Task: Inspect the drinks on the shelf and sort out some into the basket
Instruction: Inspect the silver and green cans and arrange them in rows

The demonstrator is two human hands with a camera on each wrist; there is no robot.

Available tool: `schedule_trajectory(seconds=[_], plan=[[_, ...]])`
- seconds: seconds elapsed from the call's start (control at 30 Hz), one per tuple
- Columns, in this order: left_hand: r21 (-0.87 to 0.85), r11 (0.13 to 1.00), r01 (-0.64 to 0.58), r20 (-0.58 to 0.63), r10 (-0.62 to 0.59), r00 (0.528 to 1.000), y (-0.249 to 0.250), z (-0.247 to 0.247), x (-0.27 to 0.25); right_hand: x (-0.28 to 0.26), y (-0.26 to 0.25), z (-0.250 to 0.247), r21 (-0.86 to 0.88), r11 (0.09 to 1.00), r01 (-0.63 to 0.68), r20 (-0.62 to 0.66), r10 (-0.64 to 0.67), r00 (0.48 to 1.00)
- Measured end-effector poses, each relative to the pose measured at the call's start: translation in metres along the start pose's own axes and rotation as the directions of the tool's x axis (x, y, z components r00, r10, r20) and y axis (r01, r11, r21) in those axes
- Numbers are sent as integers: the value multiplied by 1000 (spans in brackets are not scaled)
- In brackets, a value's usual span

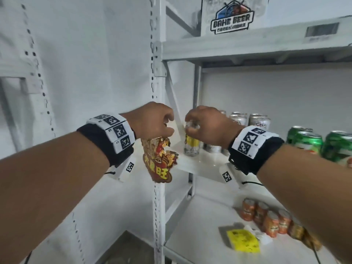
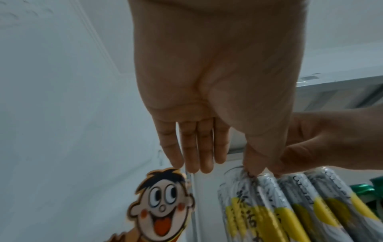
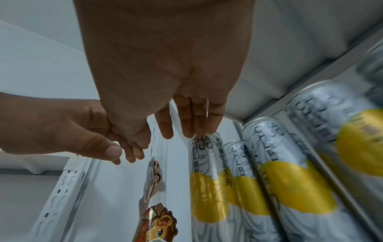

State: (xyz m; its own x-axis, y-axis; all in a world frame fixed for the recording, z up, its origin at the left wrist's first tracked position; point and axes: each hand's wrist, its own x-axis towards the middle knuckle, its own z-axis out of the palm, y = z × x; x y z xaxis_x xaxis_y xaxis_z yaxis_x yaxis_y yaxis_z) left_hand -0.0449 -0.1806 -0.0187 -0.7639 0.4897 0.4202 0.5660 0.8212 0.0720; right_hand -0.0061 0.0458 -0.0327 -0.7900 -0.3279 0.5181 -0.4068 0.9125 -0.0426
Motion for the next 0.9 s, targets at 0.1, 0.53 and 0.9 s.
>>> schedule_trajectory(seconds=[0.1,0.53,0.9], plan=[[-46,999,-2,-5,2,1000,-20,7,0,29,-5,13,-52,997,-61,-28,60,998],[-166,980,-112,-5,113,994,-10,40,29,50,22,30,-38,981,-190,-40,188,981],[-381,917,-117,215,211,953,74,70,45,-25,39,-31,8,994,-108,-76,108,991]])
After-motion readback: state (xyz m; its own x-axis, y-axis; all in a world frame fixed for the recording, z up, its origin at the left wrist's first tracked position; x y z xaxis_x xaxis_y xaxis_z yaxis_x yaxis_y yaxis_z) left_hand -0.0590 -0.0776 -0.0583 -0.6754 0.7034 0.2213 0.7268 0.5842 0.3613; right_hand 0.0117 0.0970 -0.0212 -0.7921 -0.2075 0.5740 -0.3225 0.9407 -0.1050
